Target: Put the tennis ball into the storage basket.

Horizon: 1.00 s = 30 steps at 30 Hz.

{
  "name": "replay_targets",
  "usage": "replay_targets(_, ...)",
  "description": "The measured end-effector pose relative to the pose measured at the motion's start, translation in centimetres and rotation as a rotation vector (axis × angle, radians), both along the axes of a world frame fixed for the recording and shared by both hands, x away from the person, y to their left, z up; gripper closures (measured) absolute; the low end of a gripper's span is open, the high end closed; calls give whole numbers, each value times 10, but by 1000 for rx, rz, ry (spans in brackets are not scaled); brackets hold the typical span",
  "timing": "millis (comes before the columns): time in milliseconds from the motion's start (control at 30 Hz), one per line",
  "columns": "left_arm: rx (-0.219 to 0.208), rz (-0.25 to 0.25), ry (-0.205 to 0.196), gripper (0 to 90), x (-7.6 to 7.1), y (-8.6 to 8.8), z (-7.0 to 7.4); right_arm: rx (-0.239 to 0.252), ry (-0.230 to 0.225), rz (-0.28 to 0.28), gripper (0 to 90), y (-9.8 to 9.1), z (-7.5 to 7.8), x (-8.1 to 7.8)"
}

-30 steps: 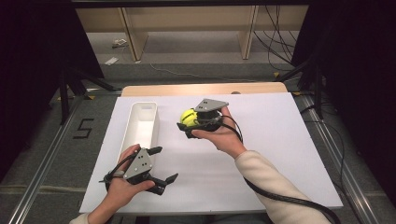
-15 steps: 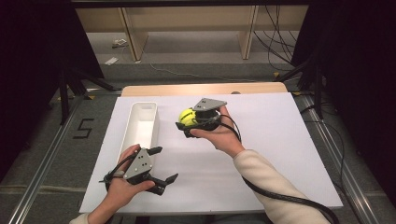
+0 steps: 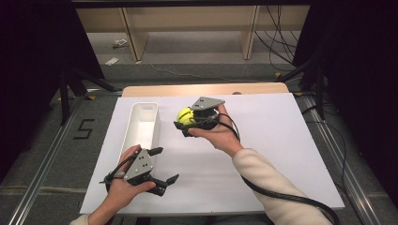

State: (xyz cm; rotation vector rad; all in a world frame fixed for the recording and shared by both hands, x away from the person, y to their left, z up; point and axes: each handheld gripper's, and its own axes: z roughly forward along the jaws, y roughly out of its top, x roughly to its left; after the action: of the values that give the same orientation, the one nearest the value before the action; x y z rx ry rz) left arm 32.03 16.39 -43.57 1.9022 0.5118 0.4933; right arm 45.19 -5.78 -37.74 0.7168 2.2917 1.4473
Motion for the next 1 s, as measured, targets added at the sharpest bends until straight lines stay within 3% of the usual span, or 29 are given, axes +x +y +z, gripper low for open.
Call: replay_targets(1000, 5, 0, -3, 8, 0, 0, 0, -15, 18, 17, 263, 16, 1, 4)
